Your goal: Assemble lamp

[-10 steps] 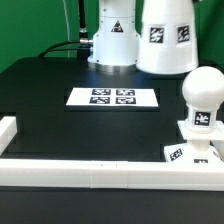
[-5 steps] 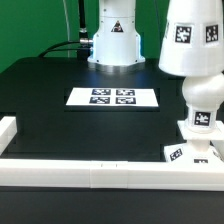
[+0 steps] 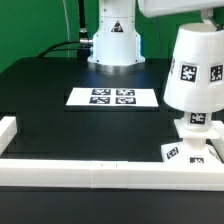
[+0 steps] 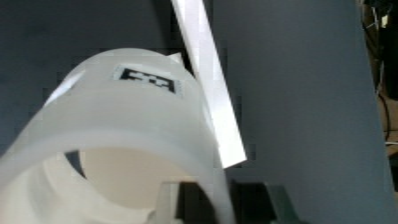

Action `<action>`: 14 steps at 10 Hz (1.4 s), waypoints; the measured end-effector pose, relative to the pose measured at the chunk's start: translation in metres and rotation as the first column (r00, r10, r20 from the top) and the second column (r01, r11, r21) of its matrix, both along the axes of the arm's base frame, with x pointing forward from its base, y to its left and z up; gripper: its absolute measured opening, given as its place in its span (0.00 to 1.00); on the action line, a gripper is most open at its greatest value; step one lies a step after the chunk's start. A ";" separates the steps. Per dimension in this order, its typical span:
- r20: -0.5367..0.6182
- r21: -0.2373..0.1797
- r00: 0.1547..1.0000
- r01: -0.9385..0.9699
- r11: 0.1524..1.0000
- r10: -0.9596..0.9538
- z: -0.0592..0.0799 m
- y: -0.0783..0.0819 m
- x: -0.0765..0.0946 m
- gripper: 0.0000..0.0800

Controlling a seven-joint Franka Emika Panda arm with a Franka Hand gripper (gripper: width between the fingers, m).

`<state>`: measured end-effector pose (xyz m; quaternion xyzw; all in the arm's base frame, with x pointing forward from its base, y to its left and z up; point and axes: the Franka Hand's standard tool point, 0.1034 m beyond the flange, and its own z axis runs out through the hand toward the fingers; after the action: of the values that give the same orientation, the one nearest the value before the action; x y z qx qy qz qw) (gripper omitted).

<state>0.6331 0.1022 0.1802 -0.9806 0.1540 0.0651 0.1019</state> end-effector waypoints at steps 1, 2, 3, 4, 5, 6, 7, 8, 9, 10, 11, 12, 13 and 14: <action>-0.007 -0.002 1.000 -0.001 1.000 0.001 -0.007 0.001 -0.002 0.06; -0.008 -0.004 1.000 -0.001 1.000 0.001 -0.009 0.001 -0.003 0.06; -0.008 -0.005 1.000 0.001 1.000 -0.001 -0.011 0.000 -0.003 0.06; -0.009 -0.005 1.000 0.001 1.000 -0.001 -0.012 0.000 -0.004 0.06; -0.009 -0.005 1.000 0.002 1.000 -0.002 -0.012 -0.001 -0.004 0.06; -0.009 -0.005 1.000 0.001 1.000 -0.001 -0.011 -0.002 -0.005 0.06; -0.008 -0.004 1.000 0.004 1.000 -0.004 -0.011 -0.004 -0.004 0.30; -0.008 -0.003 1.000 0.005 1.000 -0.005 -0.008 -0.004 -0.004 0.52; -0.008 -0.001 1.000 0.004 1.000 -0.004 -0.005 -0.004 -0.005 0.52; -0.010 0.001 1.000 0.005 1.000 -0.005 -0.002 -0.005 -0.005 0.69; -0.024 0.007 1.000 0.005 1.000 -0.005 0.005 -0.007 -0.006 0.69; -0.059 0.010 0.998 0.007 1.000 -0.006 0.014 -0.007 -0.008 0.84; -0.091 0.002 0.996 0.001 1.000 0.000 0.021 -0.005 -0.005 0.86; -0.074 -0.001 0.997 0.003 1.000 -0.003 0.019 -0.005 -0.001 0.86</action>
Offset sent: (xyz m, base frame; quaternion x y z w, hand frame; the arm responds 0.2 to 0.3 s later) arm -0.0057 -0.0010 -0.0056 -0.0065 -0.0030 -0.0098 0.9999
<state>0.6319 0.0967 0.1991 -0.9774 0.1591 0.1013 0.0960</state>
